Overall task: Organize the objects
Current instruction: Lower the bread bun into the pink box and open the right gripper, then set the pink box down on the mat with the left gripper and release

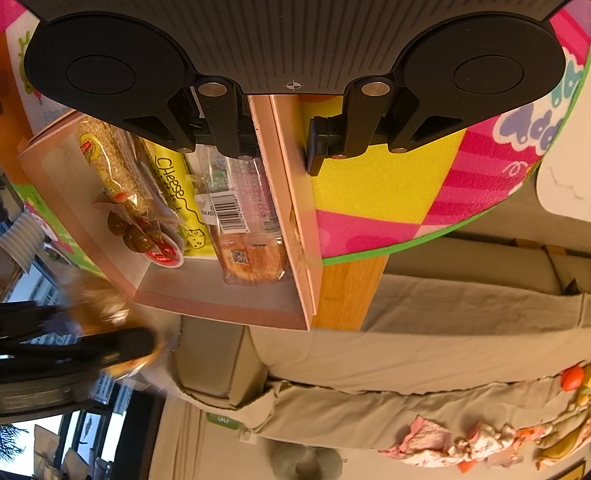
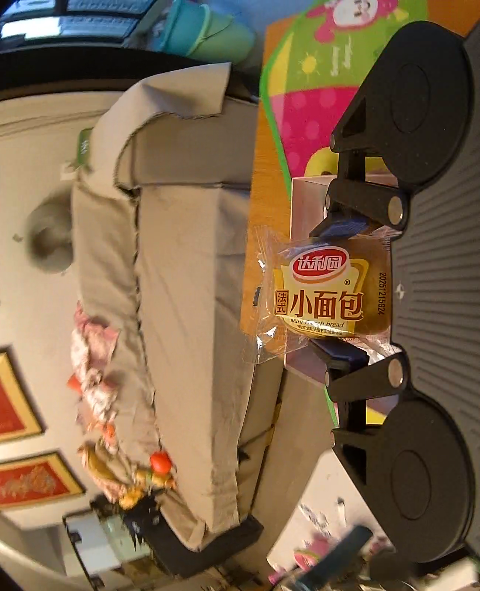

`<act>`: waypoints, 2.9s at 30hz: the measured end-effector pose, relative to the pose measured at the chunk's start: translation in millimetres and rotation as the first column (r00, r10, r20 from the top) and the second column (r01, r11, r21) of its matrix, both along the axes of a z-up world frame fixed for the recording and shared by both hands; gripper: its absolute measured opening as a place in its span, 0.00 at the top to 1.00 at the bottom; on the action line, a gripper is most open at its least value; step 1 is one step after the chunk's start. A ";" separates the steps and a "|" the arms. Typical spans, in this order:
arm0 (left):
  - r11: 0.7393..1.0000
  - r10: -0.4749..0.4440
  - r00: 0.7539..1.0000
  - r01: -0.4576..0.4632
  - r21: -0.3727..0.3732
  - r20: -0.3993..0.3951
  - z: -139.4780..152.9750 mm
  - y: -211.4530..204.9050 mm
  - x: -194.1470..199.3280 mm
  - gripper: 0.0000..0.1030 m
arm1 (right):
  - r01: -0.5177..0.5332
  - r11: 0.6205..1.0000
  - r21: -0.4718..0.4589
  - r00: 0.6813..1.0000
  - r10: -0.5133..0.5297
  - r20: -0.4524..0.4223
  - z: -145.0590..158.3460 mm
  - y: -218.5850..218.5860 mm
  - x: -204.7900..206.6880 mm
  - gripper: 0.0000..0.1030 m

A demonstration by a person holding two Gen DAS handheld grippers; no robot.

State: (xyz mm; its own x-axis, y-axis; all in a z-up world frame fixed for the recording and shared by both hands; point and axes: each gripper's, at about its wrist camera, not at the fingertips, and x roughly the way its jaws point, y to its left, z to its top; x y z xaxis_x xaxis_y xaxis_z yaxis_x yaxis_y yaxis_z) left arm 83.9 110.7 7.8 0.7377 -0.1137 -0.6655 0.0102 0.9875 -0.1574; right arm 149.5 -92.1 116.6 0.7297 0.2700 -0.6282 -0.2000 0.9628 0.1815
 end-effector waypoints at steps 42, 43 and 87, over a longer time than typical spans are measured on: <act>1.000 0.000 1.000 0.000 -0.006 0.003 0.4 -0.5 -0.5 0.80 | -0.038 0.999 -0.017 0.992 0.036 -0.119 -46.8 19.2 31.7 0.48; 1.000 0.001 1.000 -0.001 -0.006 0.003 0.5 -0.5 -0.4 0.80 | -0.036 0.999 0.022 0.990 0.039 -0.133 -45.9 13.7 33.1 0.49; 0.997 -0.047 0.998 0.050 0.062 -0.045 3.2 -26.1 29.6 0.83 | -0.127 0.985 -0.116 0.992 0.127 -0.010 -88.3 -60.8 -107.4 0.41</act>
State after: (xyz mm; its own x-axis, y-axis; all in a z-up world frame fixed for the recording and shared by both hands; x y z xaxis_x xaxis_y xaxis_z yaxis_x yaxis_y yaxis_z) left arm 113.4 84.7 11.0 0.7029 -0.1053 -0.7035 0.0525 0.9940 -0.0962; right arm 42.1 -152.8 28.3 0.6927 0.2856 -0.6623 -0.3219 0.9441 0.0704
